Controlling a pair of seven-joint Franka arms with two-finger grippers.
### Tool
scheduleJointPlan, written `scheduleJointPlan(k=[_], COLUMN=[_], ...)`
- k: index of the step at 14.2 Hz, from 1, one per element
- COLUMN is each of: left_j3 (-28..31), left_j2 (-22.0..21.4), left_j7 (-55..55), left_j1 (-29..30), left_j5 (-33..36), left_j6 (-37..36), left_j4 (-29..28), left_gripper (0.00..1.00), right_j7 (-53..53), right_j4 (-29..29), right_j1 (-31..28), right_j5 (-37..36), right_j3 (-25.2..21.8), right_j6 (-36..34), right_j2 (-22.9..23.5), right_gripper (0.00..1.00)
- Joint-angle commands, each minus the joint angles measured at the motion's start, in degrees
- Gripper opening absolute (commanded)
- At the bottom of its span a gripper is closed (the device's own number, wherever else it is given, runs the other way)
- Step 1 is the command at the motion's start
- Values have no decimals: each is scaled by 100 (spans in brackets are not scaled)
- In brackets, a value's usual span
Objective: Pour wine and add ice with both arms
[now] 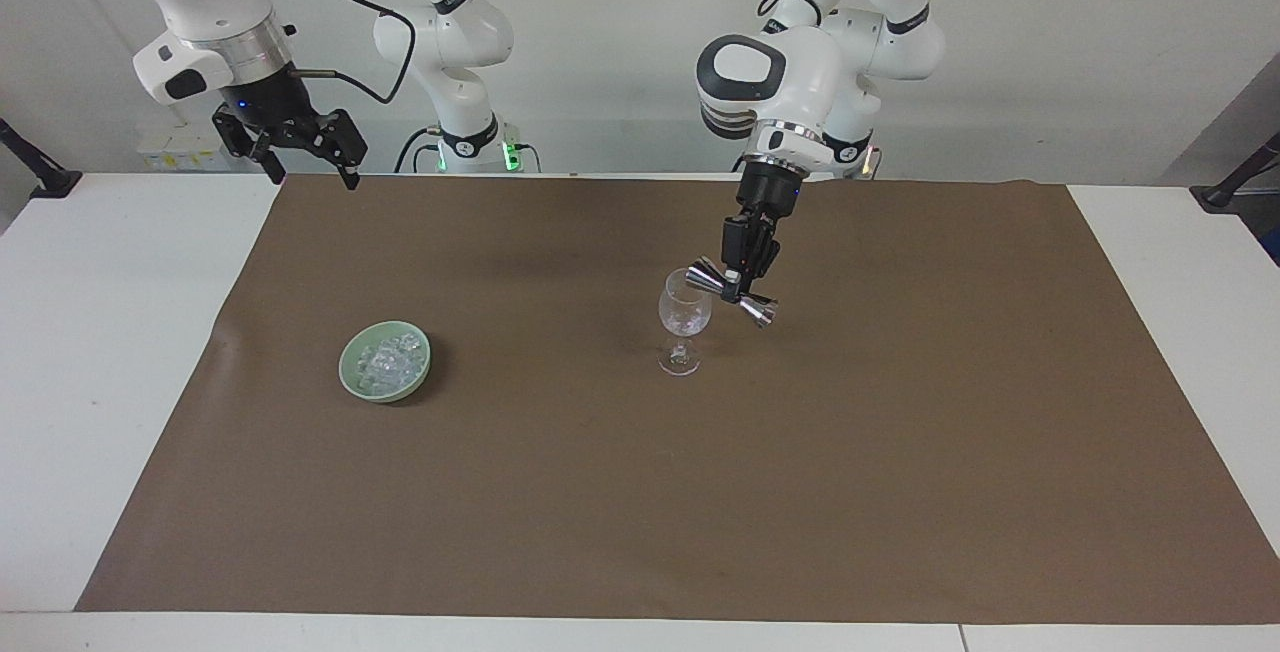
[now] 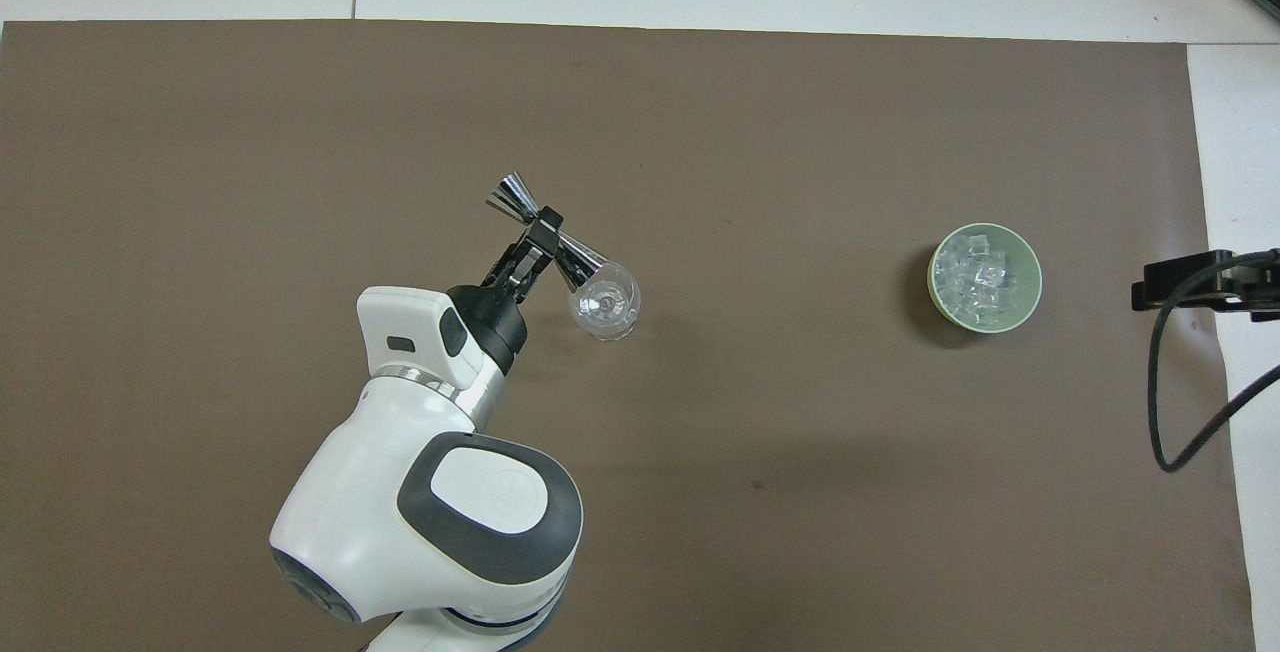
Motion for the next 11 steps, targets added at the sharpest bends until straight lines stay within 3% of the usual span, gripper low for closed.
scheduleJointPlan(k=[1, 8, 11], left_j3=[79, 70, 70], left_j2=[63, 37, -42], left_j7=[110, 136, 110], left_j1=[-194, -212, 59], left_j5=[95, 52, -413], left_j6=[156, 156, 147], left_j4=[96, 96, 157], left_gripper=[0, 0, 0], right_j7=[-122, -122, -122], right_j4=[-127, -136, -136], right_j1=[-18, -18, -18], right_j5=[54, 54, 54], right_j3=[6, 6, 6], right_j6=[4, 4, 4], right_j2=[-130, -130, -130], right_gripper=[100, 100, 100])
